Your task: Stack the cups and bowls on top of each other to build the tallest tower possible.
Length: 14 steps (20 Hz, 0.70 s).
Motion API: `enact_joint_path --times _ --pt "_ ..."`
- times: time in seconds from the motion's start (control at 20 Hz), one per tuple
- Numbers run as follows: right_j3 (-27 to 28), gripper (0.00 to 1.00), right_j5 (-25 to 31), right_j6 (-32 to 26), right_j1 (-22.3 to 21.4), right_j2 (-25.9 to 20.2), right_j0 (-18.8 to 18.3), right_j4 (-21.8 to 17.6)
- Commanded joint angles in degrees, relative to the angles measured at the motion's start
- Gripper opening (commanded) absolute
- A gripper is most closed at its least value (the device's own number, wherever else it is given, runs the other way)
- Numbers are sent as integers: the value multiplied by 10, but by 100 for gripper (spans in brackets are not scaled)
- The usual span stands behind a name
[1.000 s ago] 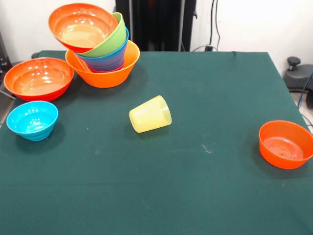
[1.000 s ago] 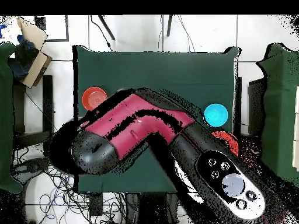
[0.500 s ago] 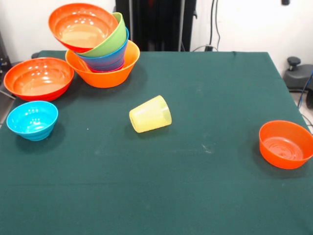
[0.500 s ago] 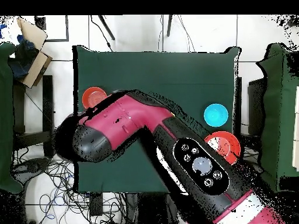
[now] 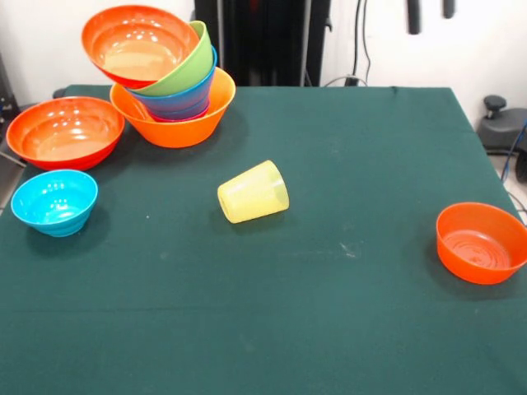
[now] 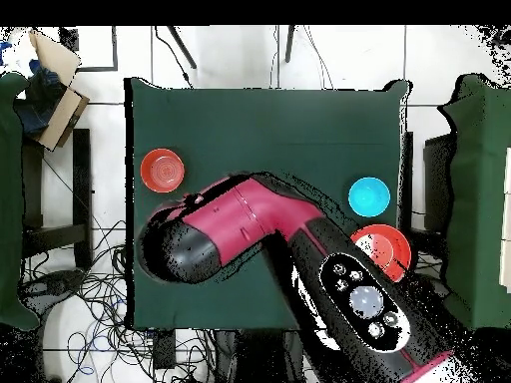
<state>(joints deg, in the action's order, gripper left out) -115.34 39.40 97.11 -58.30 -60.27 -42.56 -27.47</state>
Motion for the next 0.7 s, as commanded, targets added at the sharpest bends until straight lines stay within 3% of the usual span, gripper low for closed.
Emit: enact_joint_path --times 0.05,0.35,0.7 --pt "-129 100 -68 76 -16 94 -10 -70" --pt "-131 100 -121 79 15 168 8 -171" --pt "-121 100 -150 94 34 229 63 -240"
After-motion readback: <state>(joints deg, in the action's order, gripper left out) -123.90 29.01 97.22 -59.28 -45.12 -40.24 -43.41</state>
